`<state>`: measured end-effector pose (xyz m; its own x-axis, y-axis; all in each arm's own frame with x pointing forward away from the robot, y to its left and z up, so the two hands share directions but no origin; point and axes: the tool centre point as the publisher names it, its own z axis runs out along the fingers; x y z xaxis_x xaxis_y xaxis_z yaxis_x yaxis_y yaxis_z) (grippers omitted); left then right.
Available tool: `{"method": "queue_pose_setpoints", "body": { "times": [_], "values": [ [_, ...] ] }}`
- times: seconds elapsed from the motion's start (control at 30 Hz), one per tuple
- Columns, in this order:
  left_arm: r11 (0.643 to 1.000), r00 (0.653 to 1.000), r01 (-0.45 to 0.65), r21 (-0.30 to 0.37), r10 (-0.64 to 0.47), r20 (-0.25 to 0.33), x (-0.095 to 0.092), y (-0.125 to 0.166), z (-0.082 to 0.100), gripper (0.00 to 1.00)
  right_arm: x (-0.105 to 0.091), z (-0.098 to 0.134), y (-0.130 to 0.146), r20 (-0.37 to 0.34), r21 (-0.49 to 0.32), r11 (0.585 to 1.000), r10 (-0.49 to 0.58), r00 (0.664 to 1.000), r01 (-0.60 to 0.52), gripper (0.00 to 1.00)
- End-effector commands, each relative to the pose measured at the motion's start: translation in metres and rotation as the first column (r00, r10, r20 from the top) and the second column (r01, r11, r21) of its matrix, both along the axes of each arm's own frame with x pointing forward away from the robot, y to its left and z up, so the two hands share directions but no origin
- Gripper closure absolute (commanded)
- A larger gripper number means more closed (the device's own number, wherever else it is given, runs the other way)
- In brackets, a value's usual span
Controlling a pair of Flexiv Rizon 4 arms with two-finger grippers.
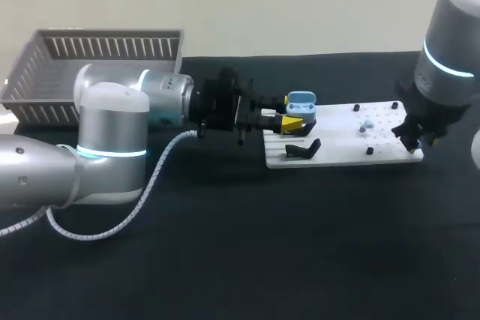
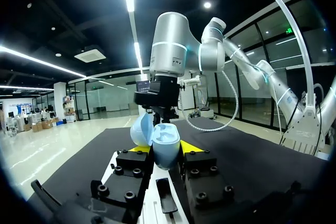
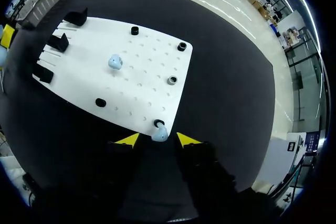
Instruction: Pick up each earbud case from the left stands, insert the matching earbuds, close the lid, and place the case in the box.
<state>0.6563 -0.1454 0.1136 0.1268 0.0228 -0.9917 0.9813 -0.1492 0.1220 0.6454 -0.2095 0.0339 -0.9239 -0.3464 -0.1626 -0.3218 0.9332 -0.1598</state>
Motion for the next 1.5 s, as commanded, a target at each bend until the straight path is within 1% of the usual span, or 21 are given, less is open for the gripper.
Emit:
{"method": "queue_pose_setpoints", "body": {
  "times": [0.03,0.13,0.33,0.63,0.83,0.9,0.93,0.97,1.03,1.07,1.13,1.3,1.4,1.5],
  "values": [
    [1.000,1.000,-0.006,-0.002,0.006,0.003,-0.002,0.000,0.000,1.00,0.003,-0.004,-0.002,-0.006,0.011,1.000,0.001,1.000,-0.001,0.58],
    [1.000,1.000,-0.006,-0.002,0.006,0.003,-0.002,0.000,0.000,1.00,0.003,-0.007,-0.003,-0.010,0.017,1.000,0.000,1.000,0.000,0.56],
    [1.000,1.000,-0.006,-0.002,0.006,0.003,-0.002,0.000,0.000,1.00,0.005,-0.011,-0.003,-0.013,0.031,1.000,0.000,1.000,0.000,0.58],
    [1.000,1.000,-0.006,-0.002,0.006,0.003,-0.002,0.000,0.000,1.00,0.006,-0.014,-0.001,-0.016,0.046,0.999,0.010,1.000,-0.009,0.63],
    [1.000,1.000,-0.006,-0.002,0.006,0.003,-0.002,0.000,0.000,1.00,0.006,-0.014,0.000,-0.015,0.048,0.999,0.016,1.000,-0.015,0.74],
    [1.000,1.000,-0.006,-0.002,0.006,0.003,-0.002,0.000,0.000,1.00,0.006,-0.014,0.000,-0.016,0.049,0.999,0.016,1.000,-0.015,0.75],
    [1.000,1.000,-0.006,-0.002,0.006,0.003,-0.002,0.000,0.000,1.00,0.006,-0.014,0.000,-0.016,0.049,0.999,0.016,1.000,-0.015,0.77],
    [1.000,1.000,-0.006,-0.002,0.006,0.003,-0.002,0.000,0.000,1.00,0.006,-0.014,0.000,-0.015,0.048,0.999,0.017,1.000,-0.016,0.82],
    [1.000,1.000,-0.006,-0.002,0.006,0.003,-0.002,0.000,0.000,1.00,0.005,-0.013,0.001,-0.014,0.047,0.999,0.018,1.000,-0.017,0.96],
    [1.000,1.000,-0.006,-0.002,0.006,0.003,-0.002,0.000,0.000,1.00,0.005,-0.013,0.001,-0.014,0.047,0.999,0.018,1.000,-0.017,1.00],
    [1.000,1.000,-0.006,-0.002,0.006,0.003,-0.002,0.000,0.000,1.00,0.004,-0.011,0.002,-0.012,0.046,0.999,0.018,1.000,-0.018,1.00],
    [1.000,1.000,-0.006,-0.002,0.006,0.003,-0.002,0.000,0.000,1.00,-0.002,-0.001,0.005,0.003,0.029,0.999,0.019,1.000,-0.020,1.00],
    [1.000,1.000,-0.006,-0.002,0.006,0.003,-0.002,0.000,0.000,1.00,-0.010,0.014,0.009,0.023,0.016,1.000,0.007,1.000,-0.007,1.00],
    [1.000,1.000,-0.006,-0.002,0.006,0.003,-0.002,0.000,0.000,1.00,-0.019,0.034,0.016,0.041,0.020,1.000,-0.017,0.999,0.016,1.00]
  ]
}}
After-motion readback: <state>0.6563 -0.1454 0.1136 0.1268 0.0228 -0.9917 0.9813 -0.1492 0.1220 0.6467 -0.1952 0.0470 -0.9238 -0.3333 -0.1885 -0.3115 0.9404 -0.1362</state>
